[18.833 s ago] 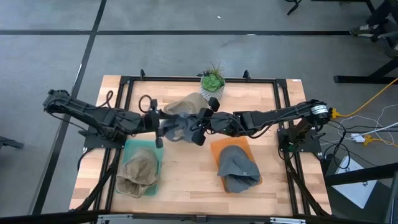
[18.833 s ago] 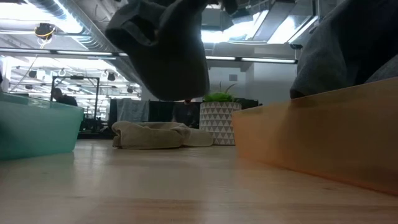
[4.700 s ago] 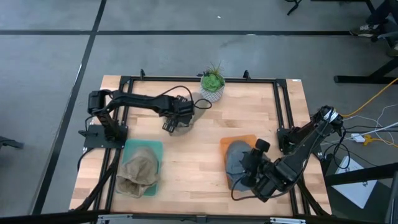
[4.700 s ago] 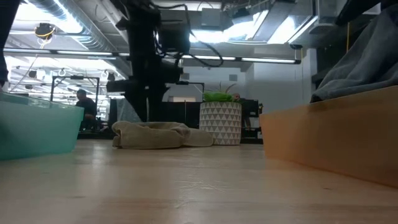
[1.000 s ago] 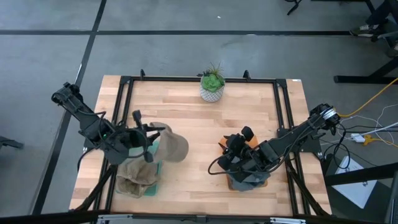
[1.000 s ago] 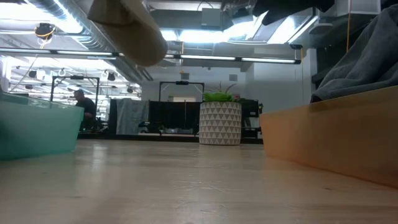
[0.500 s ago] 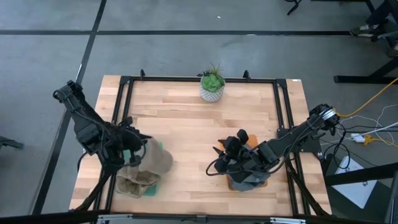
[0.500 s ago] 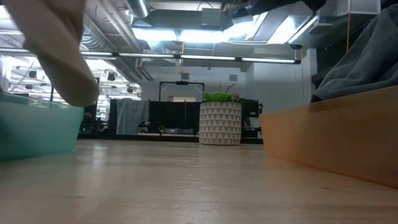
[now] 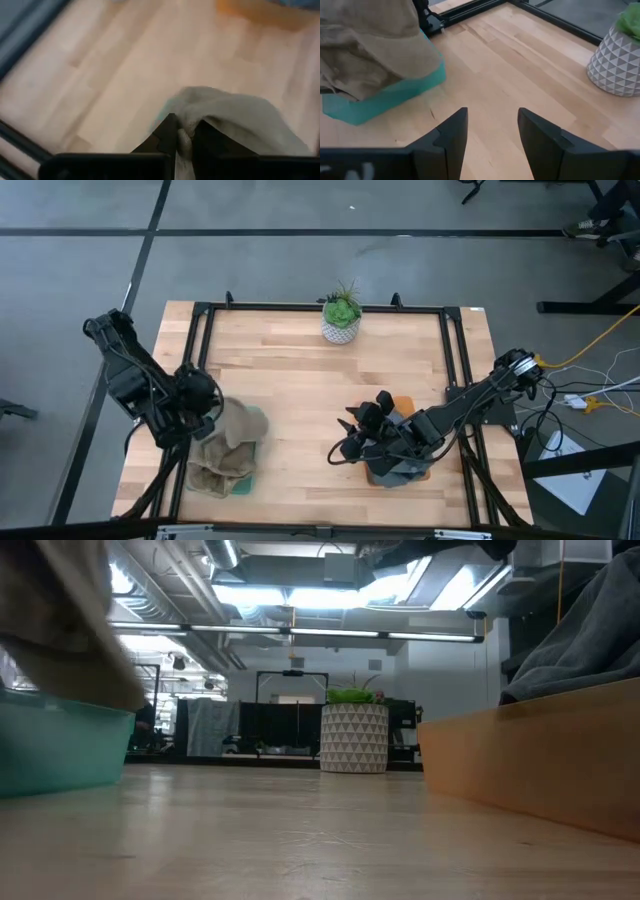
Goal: Pick & Place hat
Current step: Put the brown cap into the blue bin
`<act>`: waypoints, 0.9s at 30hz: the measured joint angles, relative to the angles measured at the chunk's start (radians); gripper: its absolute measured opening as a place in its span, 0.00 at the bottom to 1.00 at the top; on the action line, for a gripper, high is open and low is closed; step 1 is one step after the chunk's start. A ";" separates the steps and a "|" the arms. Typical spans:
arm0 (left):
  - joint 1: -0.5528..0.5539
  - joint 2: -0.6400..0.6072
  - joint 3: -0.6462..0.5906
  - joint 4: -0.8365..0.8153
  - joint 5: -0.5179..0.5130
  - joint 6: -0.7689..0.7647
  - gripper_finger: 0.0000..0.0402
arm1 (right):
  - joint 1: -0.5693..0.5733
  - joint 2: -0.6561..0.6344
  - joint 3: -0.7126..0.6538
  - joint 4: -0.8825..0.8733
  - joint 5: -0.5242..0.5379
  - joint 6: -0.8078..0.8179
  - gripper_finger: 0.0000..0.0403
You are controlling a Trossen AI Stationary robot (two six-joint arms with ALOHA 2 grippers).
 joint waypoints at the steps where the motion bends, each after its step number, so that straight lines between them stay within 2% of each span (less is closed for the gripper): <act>1: 0.000 0.001 0.011 -0.001 0.032 0.003 0.06 | 0.000 0.001 0.000 0.000 -0.001 0.000 0.43; 4: 0.000 0.010 0.035 -0.001 0.115 0.019 0.06 | 0.000 0.009 0.000 0.022 0.001 0.001 0.43; 16: 0.044 0.043 -0.021 0.000 0.120 0.018 0.06 | 0.000 0.023 0.000 0.054 -0.002 -0.005 0.43; 21: 0.068 0.085 -0.070 -0.001 0.142 0.057 0.07 | -0.006 0.023 0.000 0.056 -0.001 -0.041 0.43; 27: 0.061 0.151 -0.087 0.000 0.209 0.183 0.07 | -0.016 0.023 0.000 0.056 0.001 -0.078 0.43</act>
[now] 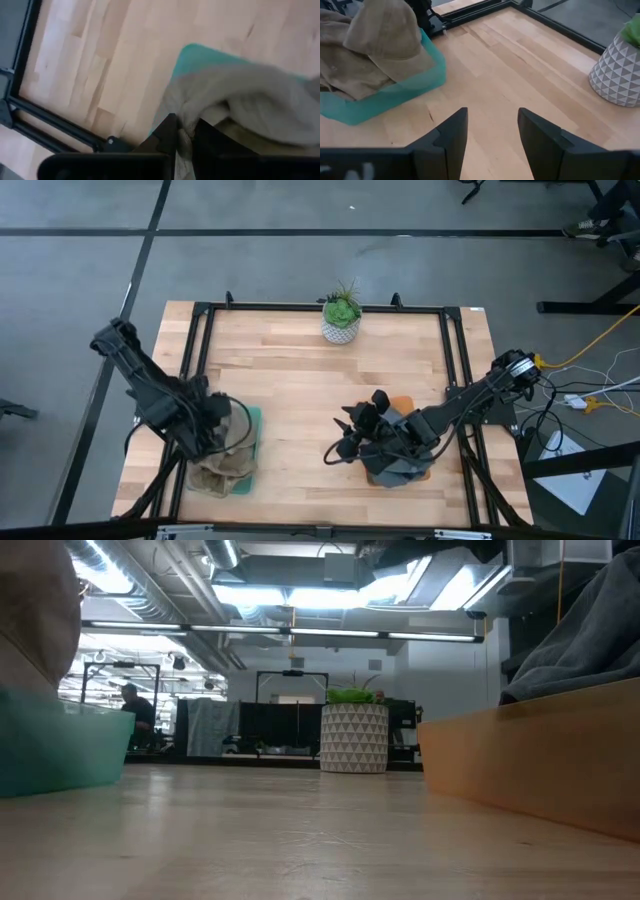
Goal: Pick & Place hat
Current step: Put the brown cap into the blue bin, then return to Home Position
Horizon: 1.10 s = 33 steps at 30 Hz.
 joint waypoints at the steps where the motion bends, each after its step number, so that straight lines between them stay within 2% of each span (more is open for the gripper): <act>1: -0.002 0.010 0.000 0.000 0.015 0.022 0.07 | -0.003 0.000 0.000 0.000 0.000 0.000 0.43; 10: -0.049 0.090 0.000 0.011 0.295 0.094 0.09 | -0.011 0.000 0.000 0.020 -0.001 -0.001 0.43; 15: -0.068 0.112 0.000 0.095 0.408 0.094 0.09 | -0.011 0.000 0.000 0.025 -0.002 -0.001 0.43; 22: -0.077 0.116 0.000 0.307 0.368 0.223 0.16 | -0.011 0.000 0.000 0.023 -0.002 -0.008 0.43; 29: -0.041 0.114 0.000 0.315 0.356 0.274 0.32 | -0.011 0.000 0.000 0.023 -0.005 -0.049 0.43; 33: -0.025 0.109 0.000 0.313 0.357 0.280 0.43 | -0.010 0.000 0.000 0.023 -0.060 -0.098 0.43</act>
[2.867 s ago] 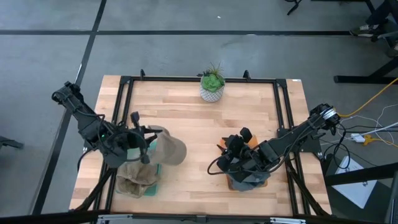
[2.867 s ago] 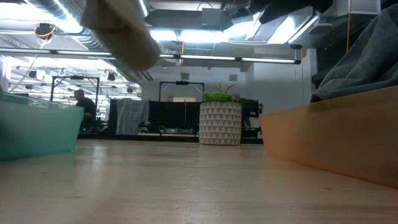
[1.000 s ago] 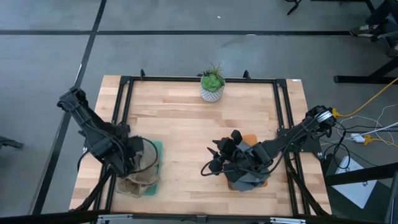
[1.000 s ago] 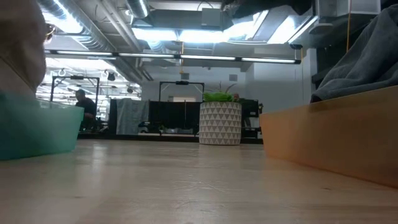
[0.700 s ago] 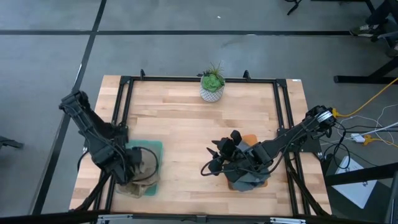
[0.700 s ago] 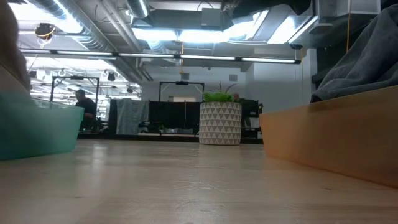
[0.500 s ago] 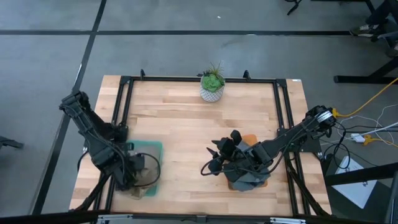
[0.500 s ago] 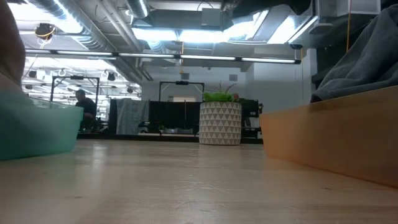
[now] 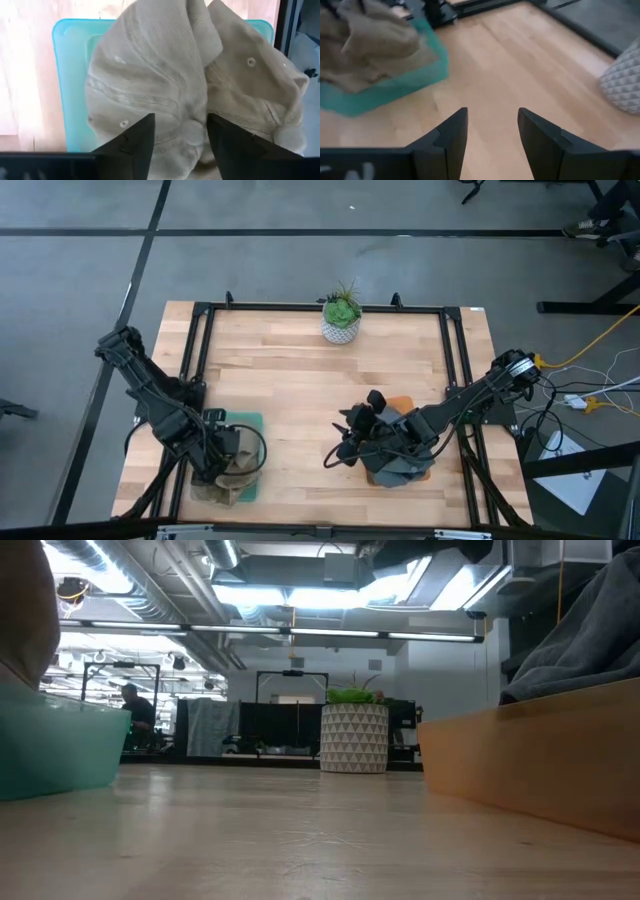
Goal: Pick & Place hat
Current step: Return to Home Position
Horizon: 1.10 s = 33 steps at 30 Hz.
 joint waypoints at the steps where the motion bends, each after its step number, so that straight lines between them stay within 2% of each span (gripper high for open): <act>1: 0.004 -0.002 0.000 -0.001 0.004 0.009 0.45 | 0.000 0.000 0.000 0.000 -0.020 -0.007 0.43; 6: 0.020 -0.024 0.000 -0.001 0.055 0.048 0.50 | 0.000 0.000 0.000 0.001 -0.104 -0.045 0.43; 10: 0.020 -0.061 0.000 0.001 0.058 0.050 0.51 | 0.000 0.000 0.000 0.009 -0.148 -0.072 0.43; 13: 0.020 -0.095 0.000 0.001 0.051 0.050 0.51 | 0.000 0.000 0.000 0.012 -0.220 -0.091 0.43; 22: 0.019 -0.232 0.000 0.001 -0.070 0.005 0.50 | 0.000 0.000 0.000 0.011 -0.312 -0.215 0.43; 27: 0.019 -0.309 0.000 0.002 -0.179 0.006 0.49 | 0.014 0.000 0.000 0.030 -0.369 -0.371 0.43; 31: 0.019 -0.353 0.000 0.044 -0.272 0.051 0.49 | 0.029 0.000 -0.003 0.056 -0.391 -0.398 0.43; 33: 0.021 -0.368 0.000 0.099 -0.292 0.101 0.49 | 0.030 -0.003 -0.047 0.137 -0.389 -0.400 0.43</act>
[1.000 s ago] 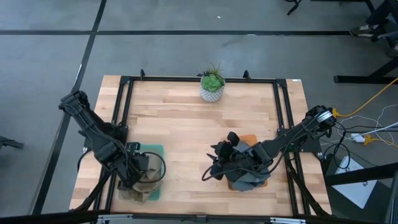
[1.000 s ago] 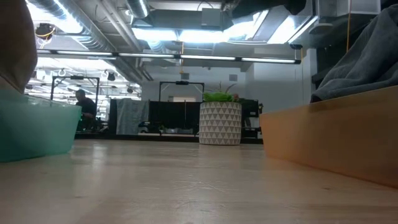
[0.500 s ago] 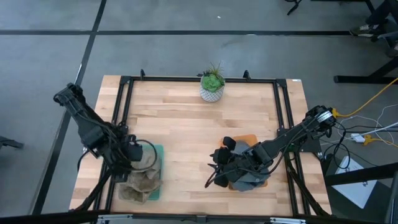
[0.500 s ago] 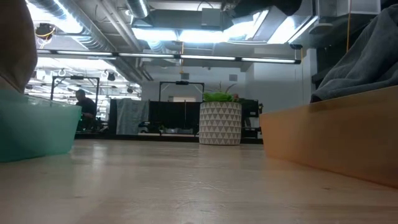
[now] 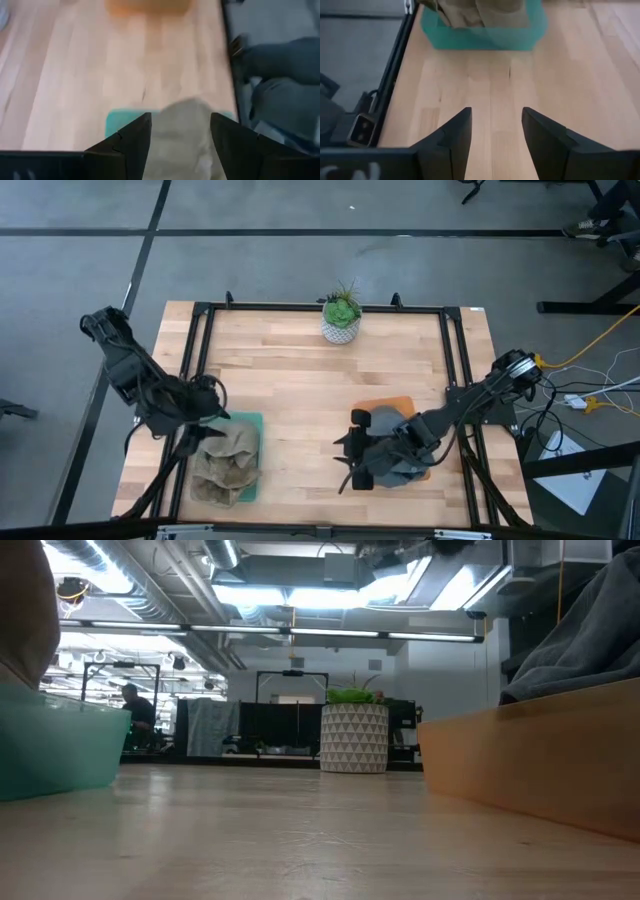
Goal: Pick & Place hat
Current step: Return to Home Position
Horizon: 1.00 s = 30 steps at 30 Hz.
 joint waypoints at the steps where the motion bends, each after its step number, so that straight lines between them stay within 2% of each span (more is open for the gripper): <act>1: 0.003 -0.005 0.000 0.033 -0.005 0.030 0.49 | 0.001 -0.004 -0.035 0.055 -0.001 -0.002 0.43; 4: 0.014 -0.012 0.000 0.132 -0.008 0.116 0.49 | 0.002 -0.022 -0.168 0.263 -0.072 -0.004 0.43; 8: 0.039 -0.012 0.000 0.214 -0.001 0.190 0.49 | 0.005 -0.082 -0.367 0.628 -0.143 -0.035 0.43; 15: 0.104 -0.010 0.000 0.232 0.000 0.218 0.49 | -0.002 -0.235 -0.725 1.206 -0.149 -0.212 0.43; 18: 0.131 -0.009 0.000 0.250 0.000 0.217 0.49 | -0.015 -0.319 -0.865 1.391 -0.162 -0.300 0.43; 22: 0.156 -0.009 0.000 0.282 -0.029 0.203 0.49 | -0.017 -0.476 -1.023 1.484 -0.159 -0.416 0.43; 27: 0.197 -0.009 0.000 0.317 -0.124 0.183 0.49 | -0.020 -0.693 -1.177 1.489 -0.128 -0.542 0.43; 30: 0.239 -0.009 0.000 0.352 -0.120 0.184 0.49 | -0.036 -0.828 -1.259 1.487 -0.142 -0.550 0.43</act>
